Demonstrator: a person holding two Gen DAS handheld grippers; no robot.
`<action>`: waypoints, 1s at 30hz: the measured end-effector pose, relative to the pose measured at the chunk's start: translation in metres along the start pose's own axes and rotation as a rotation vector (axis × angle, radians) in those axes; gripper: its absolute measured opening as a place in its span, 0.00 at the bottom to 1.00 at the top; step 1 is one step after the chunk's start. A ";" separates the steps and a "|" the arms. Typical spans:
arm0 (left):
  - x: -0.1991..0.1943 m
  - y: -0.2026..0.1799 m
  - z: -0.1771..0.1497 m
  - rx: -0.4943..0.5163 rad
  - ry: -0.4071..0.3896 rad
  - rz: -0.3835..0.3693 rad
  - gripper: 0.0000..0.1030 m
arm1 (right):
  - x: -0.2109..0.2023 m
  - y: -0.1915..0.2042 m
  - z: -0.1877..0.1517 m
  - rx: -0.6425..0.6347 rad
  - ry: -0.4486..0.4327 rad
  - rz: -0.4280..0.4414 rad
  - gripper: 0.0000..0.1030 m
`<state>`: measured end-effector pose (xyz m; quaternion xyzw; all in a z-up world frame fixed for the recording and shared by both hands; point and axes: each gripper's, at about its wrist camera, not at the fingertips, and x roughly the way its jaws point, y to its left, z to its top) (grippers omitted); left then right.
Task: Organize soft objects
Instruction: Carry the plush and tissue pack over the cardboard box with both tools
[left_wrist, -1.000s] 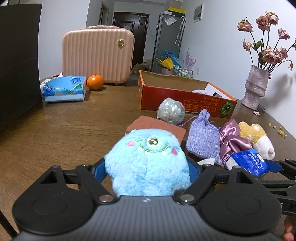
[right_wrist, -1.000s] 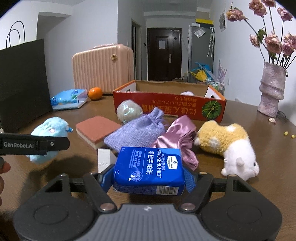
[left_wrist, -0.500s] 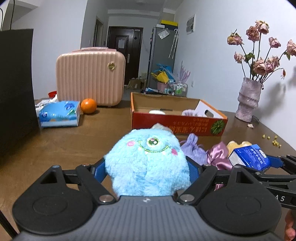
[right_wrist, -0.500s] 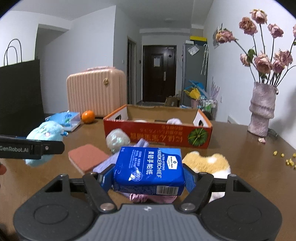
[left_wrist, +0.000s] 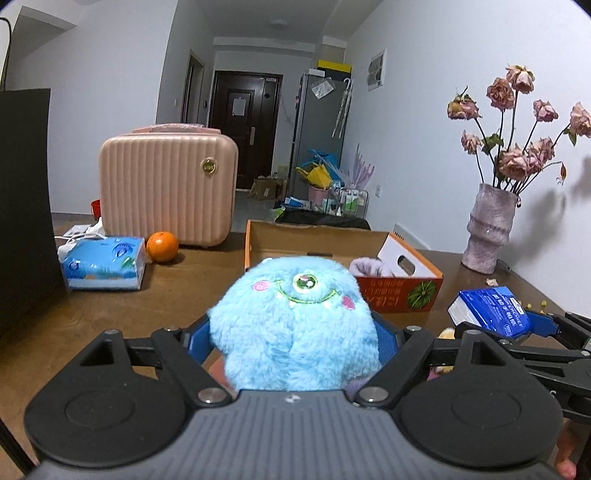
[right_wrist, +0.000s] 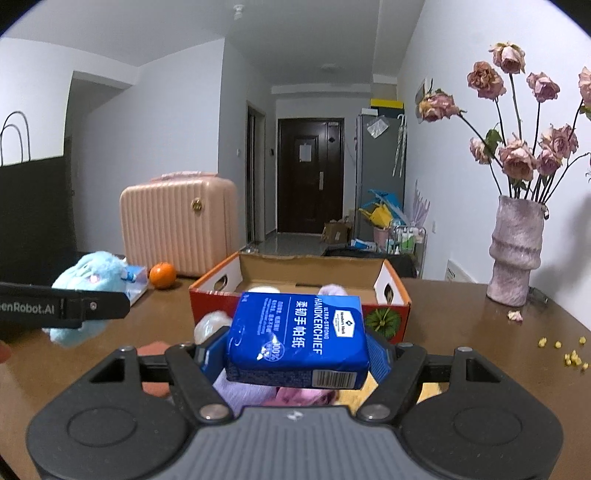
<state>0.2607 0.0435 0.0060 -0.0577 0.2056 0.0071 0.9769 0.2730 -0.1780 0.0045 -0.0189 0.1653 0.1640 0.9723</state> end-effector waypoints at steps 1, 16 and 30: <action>0.001 -0.001 0.002 -0.001 -0.004 -0.001 0.81 | 0.001 -0.001 0.003 0.002 -0.007 -0.001 0.71; 0.025 -0.013 0.038 -0.015 -0.025 0.001 0.81 | 0.032 -0.017 0.033 0.016 -0.021 -0.005 0.71; 0.068 -0.016 0.061 -0.041 -0.014 -0.001 0.81 | 0.080 -0.031 0.051 0.018 -0.004 -0.019 0.71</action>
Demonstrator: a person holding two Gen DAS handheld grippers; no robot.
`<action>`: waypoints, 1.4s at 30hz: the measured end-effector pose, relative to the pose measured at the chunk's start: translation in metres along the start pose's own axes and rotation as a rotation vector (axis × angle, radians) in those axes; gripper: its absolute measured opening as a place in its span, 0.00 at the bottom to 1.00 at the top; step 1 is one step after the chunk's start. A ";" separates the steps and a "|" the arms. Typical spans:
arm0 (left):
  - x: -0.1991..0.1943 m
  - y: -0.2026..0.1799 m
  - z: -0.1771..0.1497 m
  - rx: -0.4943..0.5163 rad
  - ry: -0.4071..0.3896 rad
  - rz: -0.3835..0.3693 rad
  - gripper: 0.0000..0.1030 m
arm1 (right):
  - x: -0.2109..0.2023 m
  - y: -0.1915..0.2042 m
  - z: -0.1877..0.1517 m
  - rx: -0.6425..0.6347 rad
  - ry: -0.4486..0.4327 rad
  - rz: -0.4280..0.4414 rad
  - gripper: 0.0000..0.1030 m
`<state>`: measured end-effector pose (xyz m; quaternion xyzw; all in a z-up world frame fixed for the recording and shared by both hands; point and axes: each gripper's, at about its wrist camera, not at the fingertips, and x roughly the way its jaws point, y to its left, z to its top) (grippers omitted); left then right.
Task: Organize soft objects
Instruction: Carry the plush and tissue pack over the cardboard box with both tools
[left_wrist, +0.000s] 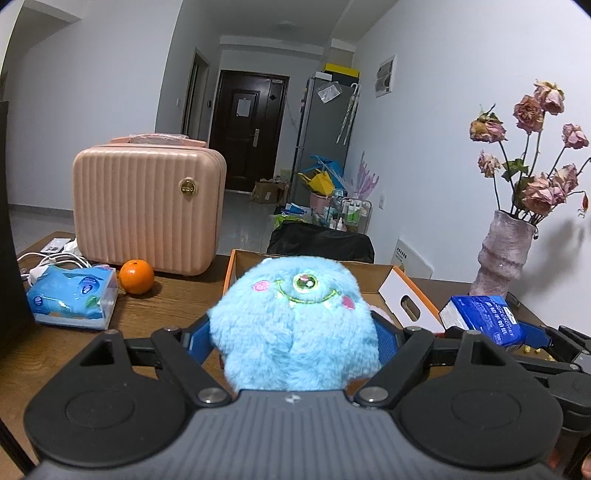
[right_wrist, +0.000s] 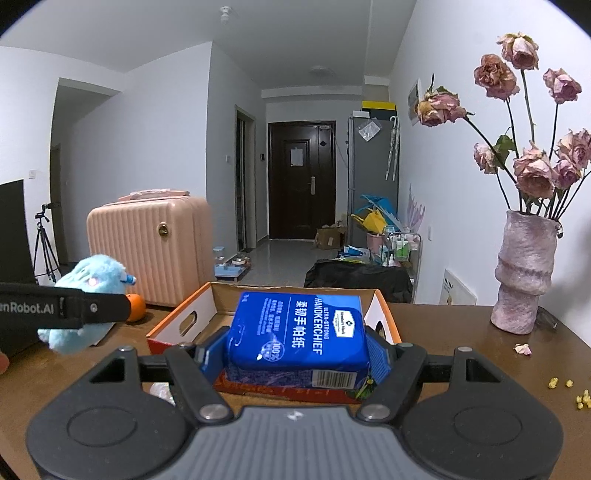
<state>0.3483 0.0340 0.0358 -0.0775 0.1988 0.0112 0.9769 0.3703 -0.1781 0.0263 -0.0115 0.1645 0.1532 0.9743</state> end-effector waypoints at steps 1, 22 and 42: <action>0.004 0.000 0.001 -0.003 0.003 0.001 0.81 | 0.004 -0.001 0.002 0.000 0.002 0.000 0.71; 0.080 0.006 0.022 -0.036 0.037 0.020 0.81 | 0.090 -0.011 0.018 0.000 0.040 -0.029 0.71; 0.154 0.001 0.026 -0.026 0.094 0.067 0.81 | 0.153 -0.035 0.007 0.075 0.114 -0.042 0.71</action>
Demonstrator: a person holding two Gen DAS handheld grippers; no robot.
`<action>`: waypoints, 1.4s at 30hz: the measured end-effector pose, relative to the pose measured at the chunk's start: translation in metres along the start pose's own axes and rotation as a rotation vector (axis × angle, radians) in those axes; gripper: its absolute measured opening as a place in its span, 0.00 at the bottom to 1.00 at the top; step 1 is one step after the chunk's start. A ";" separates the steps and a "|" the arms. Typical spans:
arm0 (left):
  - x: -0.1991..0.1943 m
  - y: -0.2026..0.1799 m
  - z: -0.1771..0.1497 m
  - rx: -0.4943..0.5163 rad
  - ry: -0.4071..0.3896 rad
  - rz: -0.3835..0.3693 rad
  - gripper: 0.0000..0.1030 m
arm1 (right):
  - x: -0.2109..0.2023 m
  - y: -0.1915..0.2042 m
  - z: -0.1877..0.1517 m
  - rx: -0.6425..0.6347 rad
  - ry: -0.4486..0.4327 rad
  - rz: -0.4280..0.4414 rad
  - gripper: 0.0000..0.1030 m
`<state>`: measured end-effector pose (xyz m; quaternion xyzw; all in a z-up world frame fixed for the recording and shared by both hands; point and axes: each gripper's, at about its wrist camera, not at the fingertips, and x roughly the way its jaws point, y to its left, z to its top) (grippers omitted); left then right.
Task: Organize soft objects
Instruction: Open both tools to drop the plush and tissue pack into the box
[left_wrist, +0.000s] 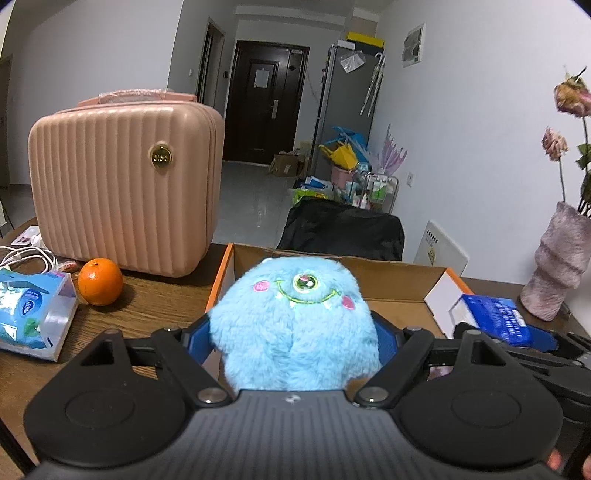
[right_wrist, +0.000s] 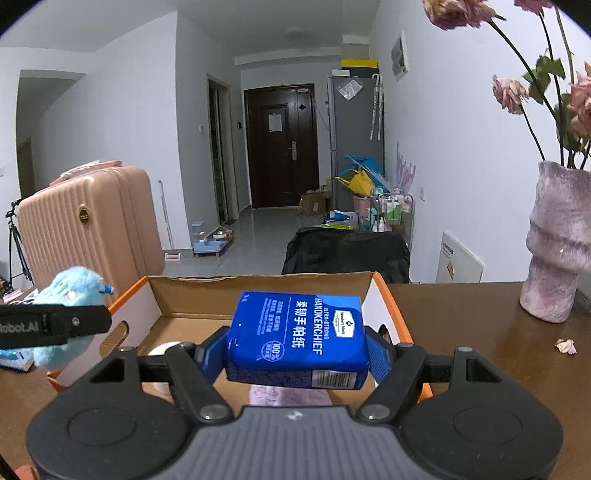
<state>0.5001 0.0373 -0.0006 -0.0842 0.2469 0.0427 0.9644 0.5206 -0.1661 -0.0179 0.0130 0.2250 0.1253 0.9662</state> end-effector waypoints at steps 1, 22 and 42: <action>0.003 0.000 0.000 0.002 0.004 0.004 0.81 | 0.001 -0.001 -0.001 0.003 -0.001 -0.001 0.71; 0.035 0.000 -0.011 0.020 0.058 0.031 0.99 | 0.008 -0.016 -0.004 0.076 -0.004 -0.059 0.90; 0.024 0.004 -0.007 0.006 0.030 0.047 1.00 | -0.010 -0.020 0.003 0.109 -0.046 -0.043 1.00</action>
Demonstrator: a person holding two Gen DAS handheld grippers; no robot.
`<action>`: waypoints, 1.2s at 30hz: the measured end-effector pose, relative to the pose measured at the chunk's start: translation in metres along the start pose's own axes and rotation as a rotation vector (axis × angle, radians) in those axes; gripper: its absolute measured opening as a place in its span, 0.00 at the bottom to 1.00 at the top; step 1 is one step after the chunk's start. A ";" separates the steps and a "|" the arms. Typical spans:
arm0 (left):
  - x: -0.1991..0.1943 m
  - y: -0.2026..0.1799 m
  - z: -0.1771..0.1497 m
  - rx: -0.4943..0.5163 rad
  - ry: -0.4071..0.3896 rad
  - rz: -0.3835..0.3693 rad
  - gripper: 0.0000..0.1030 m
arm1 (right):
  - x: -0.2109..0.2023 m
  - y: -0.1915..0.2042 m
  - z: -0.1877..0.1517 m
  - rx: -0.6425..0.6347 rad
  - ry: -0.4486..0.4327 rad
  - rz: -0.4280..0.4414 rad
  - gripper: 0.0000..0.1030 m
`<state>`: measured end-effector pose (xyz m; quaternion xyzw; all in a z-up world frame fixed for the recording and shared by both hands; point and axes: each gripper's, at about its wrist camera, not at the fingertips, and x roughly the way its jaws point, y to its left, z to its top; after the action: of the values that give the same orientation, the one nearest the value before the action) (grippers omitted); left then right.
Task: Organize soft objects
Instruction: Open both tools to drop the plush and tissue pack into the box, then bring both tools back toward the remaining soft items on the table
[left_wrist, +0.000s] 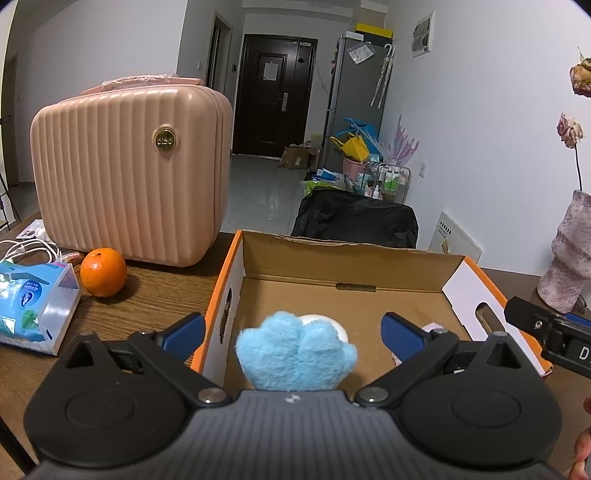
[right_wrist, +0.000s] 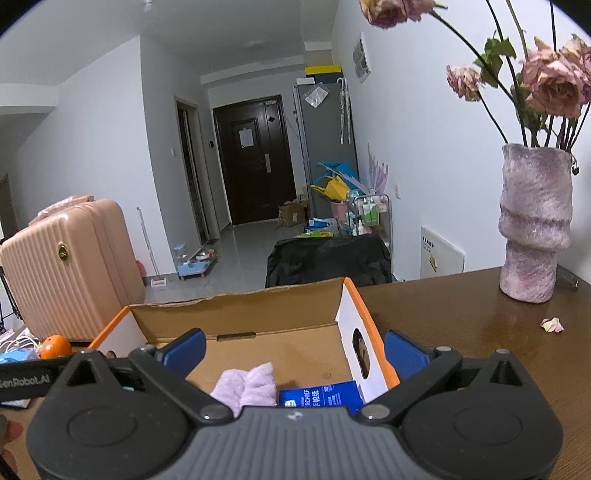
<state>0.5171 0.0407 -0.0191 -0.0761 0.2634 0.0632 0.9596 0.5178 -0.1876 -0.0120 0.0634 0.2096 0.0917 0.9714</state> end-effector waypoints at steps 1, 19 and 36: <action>-0.001 0.000 0.000 0.000 -0.001 -0.001 1.00 | -0.002 0.001 0.000 -0.001 -0.004 0.002 1.00; -0.034 0.005 -0.011 0.014 -0.018 0.018 1.00 | -0.051 -0.003 -0.009 -0.042 -0.037 -0.009 1.00; -0.080 0.013 -0.041 0.037 -0.031 0.011 1.00 | -0.098 -0.010 -0.043 -0.073 -0.046 -0.010 1.00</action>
<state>0.4264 0.0400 -0.0145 -0.0559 0.2501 0.0650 0.9644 0.4137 -0.2143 -0.0138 0.0289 0.1841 0.0928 0.9781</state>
